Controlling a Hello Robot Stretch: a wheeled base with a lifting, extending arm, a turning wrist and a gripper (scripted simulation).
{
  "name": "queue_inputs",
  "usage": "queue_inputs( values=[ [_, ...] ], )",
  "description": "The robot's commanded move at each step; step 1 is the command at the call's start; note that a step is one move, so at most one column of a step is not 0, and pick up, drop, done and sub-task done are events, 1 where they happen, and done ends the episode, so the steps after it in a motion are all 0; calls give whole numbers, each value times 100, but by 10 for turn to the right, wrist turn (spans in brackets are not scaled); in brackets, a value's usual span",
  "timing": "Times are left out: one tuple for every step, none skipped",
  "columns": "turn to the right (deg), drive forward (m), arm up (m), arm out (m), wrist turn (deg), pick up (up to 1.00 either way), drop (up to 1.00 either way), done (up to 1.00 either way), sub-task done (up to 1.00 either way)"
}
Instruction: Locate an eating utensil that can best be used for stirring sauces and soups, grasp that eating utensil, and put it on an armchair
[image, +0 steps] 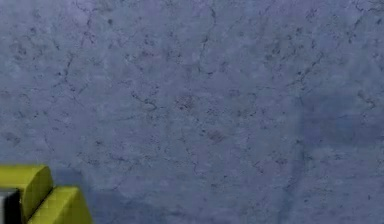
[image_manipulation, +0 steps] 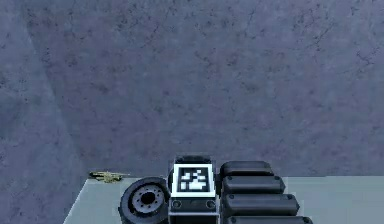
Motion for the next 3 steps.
queue_inputs(
  values=[
    [0,15,0,0,0,0,0,0,0],
    [90,0,0,0,0,0,0,0,0],
    [-120,0,0,0,0,0,0,0,0]
  ],
)
